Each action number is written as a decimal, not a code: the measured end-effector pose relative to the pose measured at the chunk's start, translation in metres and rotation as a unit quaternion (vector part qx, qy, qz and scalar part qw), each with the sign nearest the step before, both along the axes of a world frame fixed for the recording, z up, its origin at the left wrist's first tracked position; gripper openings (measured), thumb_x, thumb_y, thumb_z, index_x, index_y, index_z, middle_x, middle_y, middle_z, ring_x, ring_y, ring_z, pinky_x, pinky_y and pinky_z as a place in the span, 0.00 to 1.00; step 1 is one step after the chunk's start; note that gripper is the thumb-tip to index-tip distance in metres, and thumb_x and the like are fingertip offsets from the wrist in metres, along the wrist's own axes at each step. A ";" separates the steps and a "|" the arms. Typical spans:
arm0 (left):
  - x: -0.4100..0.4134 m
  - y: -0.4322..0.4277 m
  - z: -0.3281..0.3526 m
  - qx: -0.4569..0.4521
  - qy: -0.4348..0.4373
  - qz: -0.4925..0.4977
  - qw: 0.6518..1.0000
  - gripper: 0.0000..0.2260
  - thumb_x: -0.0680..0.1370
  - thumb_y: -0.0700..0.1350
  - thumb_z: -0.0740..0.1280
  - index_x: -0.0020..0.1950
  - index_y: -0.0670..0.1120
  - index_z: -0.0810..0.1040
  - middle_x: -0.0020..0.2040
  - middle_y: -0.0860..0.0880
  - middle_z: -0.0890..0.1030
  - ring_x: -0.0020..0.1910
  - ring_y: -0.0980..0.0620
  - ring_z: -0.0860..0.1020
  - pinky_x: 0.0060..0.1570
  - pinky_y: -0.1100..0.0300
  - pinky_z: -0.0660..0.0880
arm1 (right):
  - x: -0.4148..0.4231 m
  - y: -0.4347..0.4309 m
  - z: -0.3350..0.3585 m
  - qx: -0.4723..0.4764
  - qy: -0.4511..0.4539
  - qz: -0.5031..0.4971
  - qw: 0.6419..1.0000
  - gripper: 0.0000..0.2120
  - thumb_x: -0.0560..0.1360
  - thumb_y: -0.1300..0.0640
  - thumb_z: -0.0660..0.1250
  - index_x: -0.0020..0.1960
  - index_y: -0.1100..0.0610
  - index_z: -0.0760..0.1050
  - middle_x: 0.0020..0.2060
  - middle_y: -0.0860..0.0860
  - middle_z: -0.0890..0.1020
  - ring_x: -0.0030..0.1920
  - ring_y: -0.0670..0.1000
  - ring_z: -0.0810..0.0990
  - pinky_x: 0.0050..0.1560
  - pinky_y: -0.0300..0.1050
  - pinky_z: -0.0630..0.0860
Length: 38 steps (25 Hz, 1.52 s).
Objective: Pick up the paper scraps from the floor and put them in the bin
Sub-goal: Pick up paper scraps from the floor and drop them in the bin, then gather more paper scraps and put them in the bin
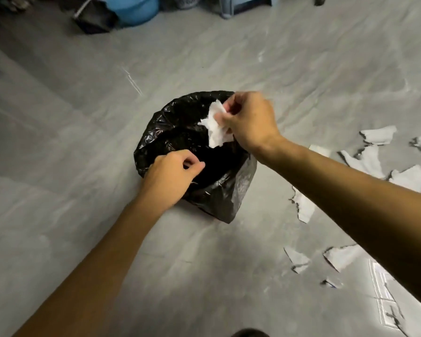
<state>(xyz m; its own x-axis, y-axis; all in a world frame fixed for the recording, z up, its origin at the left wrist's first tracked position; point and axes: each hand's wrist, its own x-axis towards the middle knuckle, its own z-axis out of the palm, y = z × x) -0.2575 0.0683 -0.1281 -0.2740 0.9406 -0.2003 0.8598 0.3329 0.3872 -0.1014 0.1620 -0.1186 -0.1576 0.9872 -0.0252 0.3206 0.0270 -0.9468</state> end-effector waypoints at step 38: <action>0.212 -0.007 -0.189 0.000 0.002 -0.302 0.953 0.05 0.75 0.44 0.70 0.43 0.42 0.80 0.72 0.43 0.70 0.66 0.43 0.69 0.61 0.54 0.68 | 0.226 -0.219 -0.195 -0.064 -0.336 0.205 0.917 0.15 0.77 0.67 0.60 0.62 0.62 0.73 0.58 0.58 0.72 0.51 0.59 0.78 0.51 0.48 0.76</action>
<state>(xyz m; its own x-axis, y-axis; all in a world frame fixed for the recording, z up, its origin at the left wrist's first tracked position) -0.0450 0.0611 -0.3171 0.3170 0.9271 -0.2001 0.8960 -0.2235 0.3837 0.1250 -0.0574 -0.3137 -0.4212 0.8307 -0.3640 0.8205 0.1780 -0.5433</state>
